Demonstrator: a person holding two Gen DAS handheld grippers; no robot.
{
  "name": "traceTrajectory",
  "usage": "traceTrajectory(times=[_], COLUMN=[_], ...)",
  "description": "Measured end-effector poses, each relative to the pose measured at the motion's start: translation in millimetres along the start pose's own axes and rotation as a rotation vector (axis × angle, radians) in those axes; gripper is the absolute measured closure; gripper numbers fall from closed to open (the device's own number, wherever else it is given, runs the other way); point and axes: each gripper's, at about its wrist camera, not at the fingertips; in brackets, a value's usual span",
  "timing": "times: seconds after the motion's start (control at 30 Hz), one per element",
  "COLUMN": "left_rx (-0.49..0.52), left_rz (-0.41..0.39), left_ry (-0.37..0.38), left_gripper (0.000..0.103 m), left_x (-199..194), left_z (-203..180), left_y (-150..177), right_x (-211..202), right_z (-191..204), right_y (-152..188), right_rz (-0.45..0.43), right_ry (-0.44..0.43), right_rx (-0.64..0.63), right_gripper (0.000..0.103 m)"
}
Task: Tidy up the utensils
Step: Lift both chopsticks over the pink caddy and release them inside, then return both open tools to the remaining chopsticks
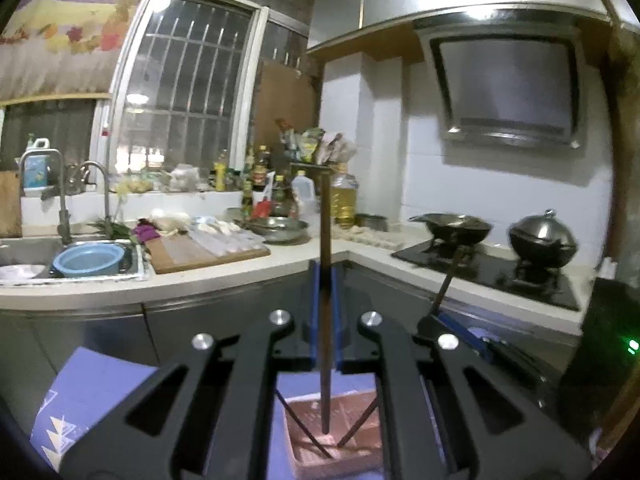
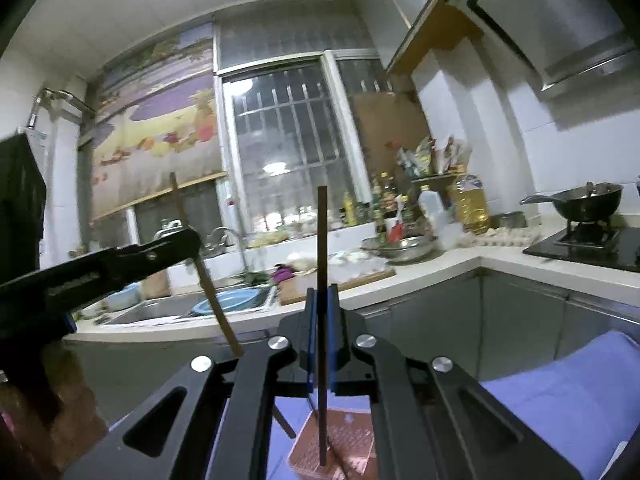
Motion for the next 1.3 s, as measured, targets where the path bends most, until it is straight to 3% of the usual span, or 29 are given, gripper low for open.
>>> traceTrajectory(times=[0.23, 0.47, 0.53, 0.6, 0.7, 0.8, 0.83, 0.87, 1.03, 1.13, 1.23, 1.3], left_rx=[0.012, -0.010, -0.001, 0.000, -0.018, -0.044, -0.057, -0.078, -0.148, -0.126, -0.118, -0.143], left_rz=[0.105, 0.239, 0.289, 0.326, 0.273, 0.202, 0.181, 0.153, 0.067, 0.118, 0.280, 0.396], left_ry=[-0.037, -0.031, -0.037, -0.054, -0.069, -0.084, -0.090, -0.099, -0.079, -0.049, -0.036, -0.022], left_gripper=[0.098, 0.098, 0.092, 0.072, 0.064, 0.061, 0.060, 0.059, 0.055, 0.055, 0.055, 0.055], left_x=[55, 67, 72, 71, 52, 24, 14, -1, -74, -97, -102, -98], left_z=[4, 5, 3, 2, 1, 1, 2, 2, 3, 1, 5, 9], left_y=[60, 110, 120, 124, 113, 91, 85, 80, 89, 120, 173, 204], right_x=[27, 27, 22, 13, -8, -33, -40, -57, -120, -147, -146, -142], right_z=[-14, -23, -23, -24, -21, -13, -11, -7, 3, 6, 1, -6], right_y=[39, 65, 67, 65, 54, 40, 37, 32, 32, 63, 114, 150], right_rz=[0.061, 0.162, 0.180, 0.189, 0.161, 0.114, 0.095, 0.057, -0.012, 0.077, 0.312, 0.449], right_ry=[0.051, 0.052, 0.051, 0.047, 0.026, 0.010, 0.008, 0.001, -0.043, -0.056, -0.060, -0.017], right_rx=[-0.040, -0.013, 0.004, 0.033, 0.060, 0.061, 0.059, 0.057, 0.084, 0.094, 0.100, 0.119], right_gripper=[0.098, 0.097, 0.097, 0.096, 0.090, 0.066, 0.053, 0.049, 0.042, 0.024, 0.024, 0.030])
Point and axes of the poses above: each gripper's, at about its wrist camera, not at the fingertips, and x roughly the way its jaws point, z to its left, y to its underside, and after that the axes turned 2 degrees about x, right-handed
